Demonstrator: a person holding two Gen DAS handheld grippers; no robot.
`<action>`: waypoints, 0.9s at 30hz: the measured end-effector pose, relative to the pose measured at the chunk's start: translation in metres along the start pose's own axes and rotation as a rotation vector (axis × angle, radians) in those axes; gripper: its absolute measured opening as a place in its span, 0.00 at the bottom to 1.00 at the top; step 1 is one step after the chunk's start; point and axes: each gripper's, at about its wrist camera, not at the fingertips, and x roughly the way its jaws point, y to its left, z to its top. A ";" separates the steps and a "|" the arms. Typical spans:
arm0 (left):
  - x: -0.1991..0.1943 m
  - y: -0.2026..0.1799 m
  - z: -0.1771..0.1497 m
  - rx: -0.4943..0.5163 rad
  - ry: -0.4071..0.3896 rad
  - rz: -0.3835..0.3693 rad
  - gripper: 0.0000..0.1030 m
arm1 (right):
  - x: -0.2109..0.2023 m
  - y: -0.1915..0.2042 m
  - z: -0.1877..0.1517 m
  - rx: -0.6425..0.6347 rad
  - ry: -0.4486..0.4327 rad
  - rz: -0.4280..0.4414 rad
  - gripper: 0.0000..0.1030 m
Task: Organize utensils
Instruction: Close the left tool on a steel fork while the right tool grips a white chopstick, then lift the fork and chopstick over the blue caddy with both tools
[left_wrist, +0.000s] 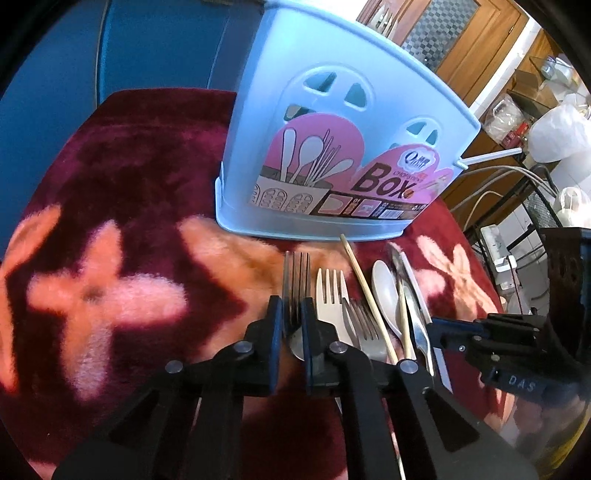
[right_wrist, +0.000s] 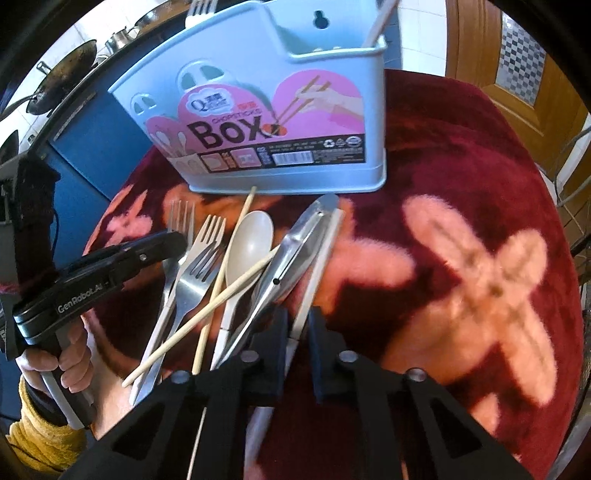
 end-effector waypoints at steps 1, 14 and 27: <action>-0.003 0.000 0.000 -0.002 -0.007 -0.002 0.03 | -0.002 -0.002 -0.001 0.002 0.002 -0.002 0.09; -0.001 -0.002 0.001 0.010 0.098 -0.013 0.02 | -0.005 -0.005 0.008 -0.084 0.106 -0.075 0.07; 0.004 -0.020 0.007 0.113 0.106 0.042 0.02 | 0.021 0.003 0.039 -0.170 0.184 -0.097 0.08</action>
